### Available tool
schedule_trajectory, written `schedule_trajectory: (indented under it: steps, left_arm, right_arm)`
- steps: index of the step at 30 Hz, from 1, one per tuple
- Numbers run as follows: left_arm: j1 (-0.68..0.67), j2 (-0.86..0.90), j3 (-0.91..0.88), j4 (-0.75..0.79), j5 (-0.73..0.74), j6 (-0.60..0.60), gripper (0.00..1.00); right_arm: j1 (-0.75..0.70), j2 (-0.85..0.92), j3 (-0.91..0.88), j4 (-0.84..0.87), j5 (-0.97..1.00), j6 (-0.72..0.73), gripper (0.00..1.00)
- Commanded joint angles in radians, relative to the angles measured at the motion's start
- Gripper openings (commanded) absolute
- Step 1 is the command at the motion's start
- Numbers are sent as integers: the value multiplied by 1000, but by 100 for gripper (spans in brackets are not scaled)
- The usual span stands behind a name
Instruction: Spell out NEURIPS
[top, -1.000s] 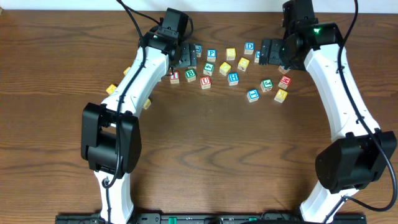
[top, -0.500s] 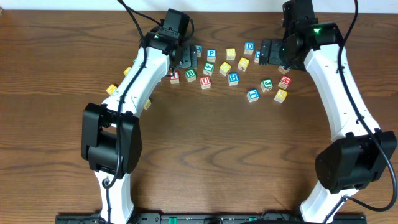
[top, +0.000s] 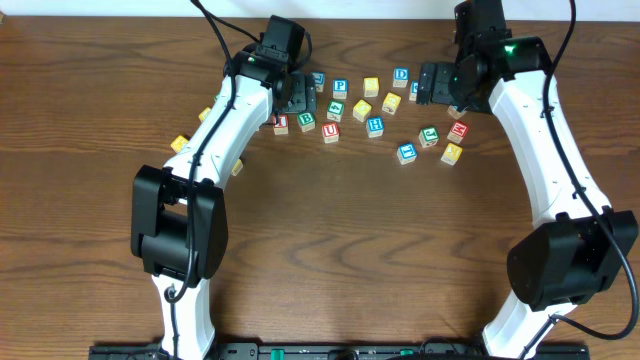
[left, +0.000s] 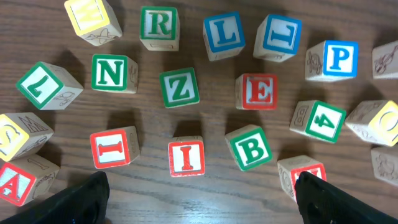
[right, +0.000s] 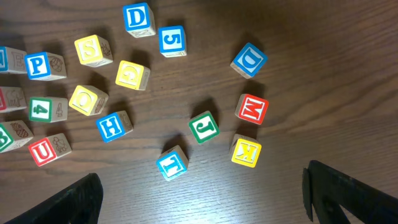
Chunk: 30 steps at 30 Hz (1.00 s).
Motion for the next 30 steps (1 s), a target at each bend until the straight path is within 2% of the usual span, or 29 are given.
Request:
schedule_trajectory:
  steps: [1, 9, 15, 22, 26, 30]
  left_arm:
    - [6, 15, 10, -14, 43, 73, 95]
    - [57, -37, 37, -68, 85, 73, 95]
    - [113, -122, 61, -167, 92, 74, 95]
    - [167, -208, 61, -234, 92, 79, 95]
    - [171, -217, 61, -249, 92, 97, 95]
    - [171, -215, 61, -263, 92, 100, 95]
  right_arm:
    - [9, 3, 6, -1, 19, 11, 99]
    - [9, 3, 6, -1, 18, 11, 99]
    - [9, 3, 6, -25, -47, 15, 99]
    - [9, 3, 6, 38, -211, 14, 99]
    - [11, 3, 6, 63, -237, 12, 99]
    - [28, 4, 6, 84, -237, -41, 88]
